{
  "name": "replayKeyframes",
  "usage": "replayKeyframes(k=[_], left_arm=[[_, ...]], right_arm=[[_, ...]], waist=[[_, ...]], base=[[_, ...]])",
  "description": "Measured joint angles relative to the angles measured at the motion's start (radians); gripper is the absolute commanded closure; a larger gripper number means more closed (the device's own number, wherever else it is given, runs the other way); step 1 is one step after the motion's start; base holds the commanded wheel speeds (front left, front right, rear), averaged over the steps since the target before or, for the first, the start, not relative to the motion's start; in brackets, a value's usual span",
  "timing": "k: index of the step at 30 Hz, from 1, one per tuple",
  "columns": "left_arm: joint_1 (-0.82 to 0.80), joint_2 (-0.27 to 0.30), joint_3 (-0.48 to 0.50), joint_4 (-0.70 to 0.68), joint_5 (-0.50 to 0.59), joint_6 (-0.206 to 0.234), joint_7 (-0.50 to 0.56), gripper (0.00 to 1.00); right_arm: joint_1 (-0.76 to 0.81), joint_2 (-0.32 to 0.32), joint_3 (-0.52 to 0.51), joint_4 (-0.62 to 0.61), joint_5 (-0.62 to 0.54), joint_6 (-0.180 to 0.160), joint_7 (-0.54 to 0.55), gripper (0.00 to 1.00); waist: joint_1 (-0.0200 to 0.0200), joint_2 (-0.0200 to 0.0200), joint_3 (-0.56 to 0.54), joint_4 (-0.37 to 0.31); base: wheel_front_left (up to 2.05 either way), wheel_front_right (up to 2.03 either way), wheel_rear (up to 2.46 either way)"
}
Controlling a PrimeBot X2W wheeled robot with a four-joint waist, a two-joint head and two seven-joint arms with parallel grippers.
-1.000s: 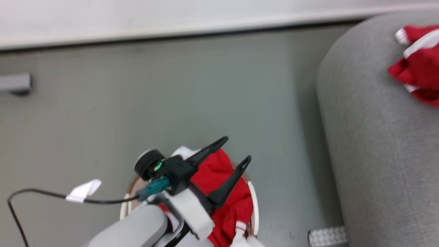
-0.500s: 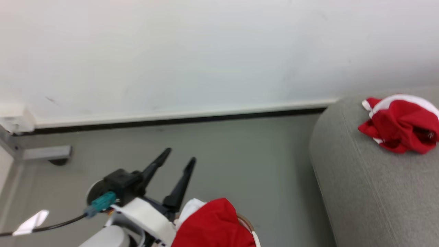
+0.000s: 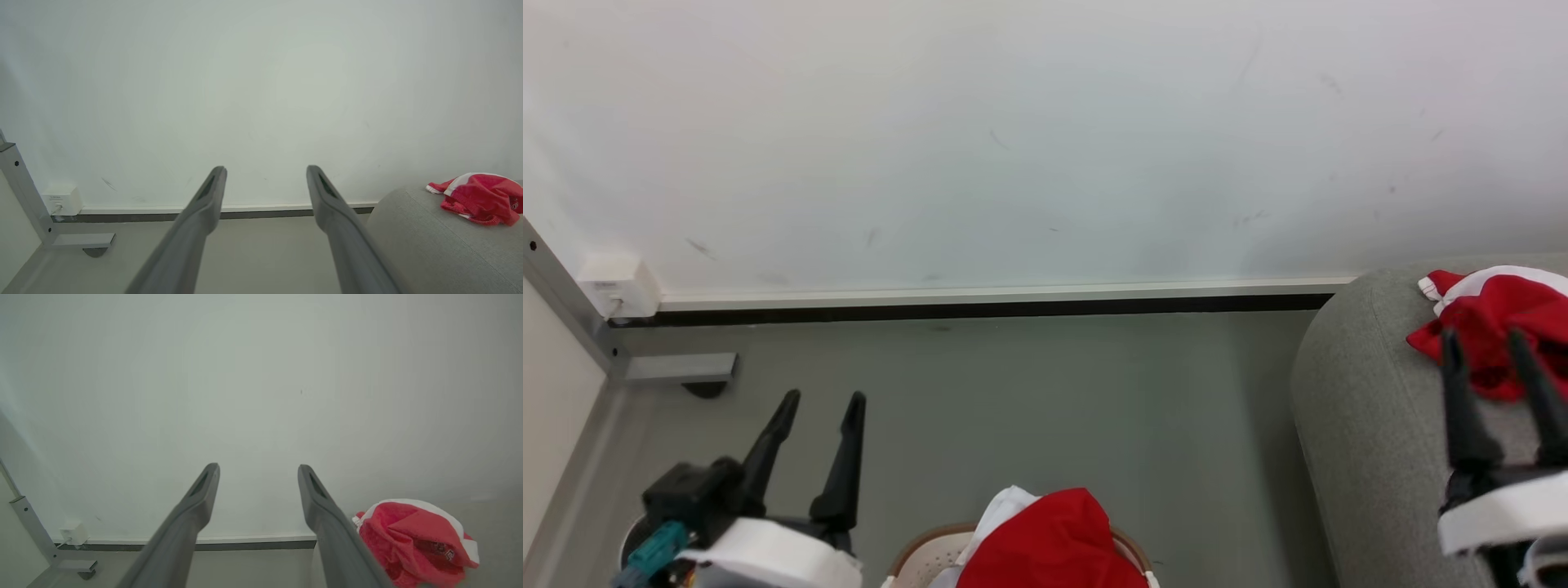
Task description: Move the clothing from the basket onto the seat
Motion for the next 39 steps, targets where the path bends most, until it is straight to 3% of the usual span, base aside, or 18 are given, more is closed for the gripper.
replayKeyframes(k=[3, 10, 19, 27, 39], left_arm=[[0.071, -0.038, 0.078, -0.004, 0.021, 0.001, 0.0, 0.0], [0.2, -0.134, 0.222, 0.005, 0.126, -0.056, 0.0, 0.0], [0.264, -0.267, 0.348, 0.067, 0.244, -0.184, 0.0, 0.0], [0.26, -0.318, 0.401, 0.1, 0.302, -0.253, 0.0, 0.0], [0.26, -0.371, 0.458, 0.124, 0.356, -0.315, 0.0, 0.0]], right_arm=[[0.078, 0.064, 0.021, -0.005, -0.023, 0.0, -0.079, 0.0], [0.209, 0.092, 0.134, 0.053, -0.069, 0.0, -0.217, 0.0], [0.177, 0.105, 0.205, 0.132, -0.127, 0.0, -0.278, 0.0], [0.157, 0.105, 0.208, 0.159, -0.124, 0.0, -0.287, 0.0], [0.154, 0.107, 0.215, 0.175, -0.116, 0.0, -0.291, 0.0]], waist=[[0.0, -0.0001, 0.002, 0.0], [0.0001, 0.0, 0.008, -0.002], [0.0002, 0.0, 0.019, -0.008], [0.0002, 0.0, 0.013, -0.005], [0.0002, 0.0, 0.018, -0.012]], base=[[0.0, 0.0, 0.0], [0.0, 0.0, 0.0], [0.0, 0.0, 0.0], [0.0, 0.0, 0.0], [0.0, 0.0, 0.0]])
